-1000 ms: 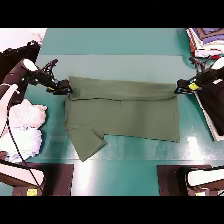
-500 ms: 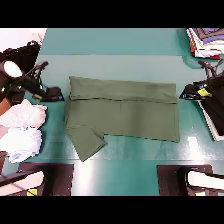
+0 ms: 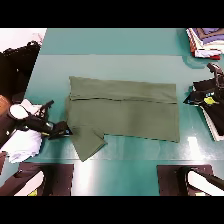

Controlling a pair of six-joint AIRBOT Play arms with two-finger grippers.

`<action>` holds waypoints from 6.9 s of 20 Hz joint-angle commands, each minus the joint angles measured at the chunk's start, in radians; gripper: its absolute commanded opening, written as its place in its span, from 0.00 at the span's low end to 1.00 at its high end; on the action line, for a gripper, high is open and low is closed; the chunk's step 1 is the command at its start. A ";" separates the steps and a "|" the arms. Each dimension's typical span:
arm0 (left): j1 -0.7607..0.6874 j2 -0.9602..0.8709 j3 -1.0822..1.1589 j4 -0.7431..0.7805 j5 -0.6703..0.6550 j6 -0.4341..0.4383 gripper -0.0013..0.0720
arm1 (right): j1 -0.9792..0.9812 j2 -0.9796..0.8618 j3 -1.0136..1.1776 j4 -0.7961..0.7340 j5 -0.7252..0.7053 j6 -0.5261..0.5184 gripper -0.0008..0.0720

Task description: Fold the shirts.

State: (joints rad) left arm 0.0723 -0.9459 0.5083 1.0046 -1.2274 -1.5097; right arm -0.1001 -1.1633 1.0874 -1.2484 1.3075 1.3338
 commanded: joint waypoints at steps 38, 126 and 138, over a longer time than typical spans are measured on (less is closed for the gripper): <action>0.000 0.275 -0.072 -0.161 -0.066 0.066 0.04 | -0.226 0.267 -0.494 -0.042 0.166 -0.078 0.03; -0.043 -0.274 0.983 0.084 0.152 0.051 0.05 | 1.000 -0.605 0.771 0.723 -0.106 -0.273 0.79; 0.000 -0.247 0.982 0.094 -0.006 0.051 0.05 | 0.614 -0.509 0.514 0.331 0.095 -0.054 0.66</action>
State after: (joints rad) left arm 0.0700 -1.1954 1.4906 1.0981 -1.2110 -1.4582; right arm 0.6430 -1.7248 1.7435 -0.8639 1.4235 1.2129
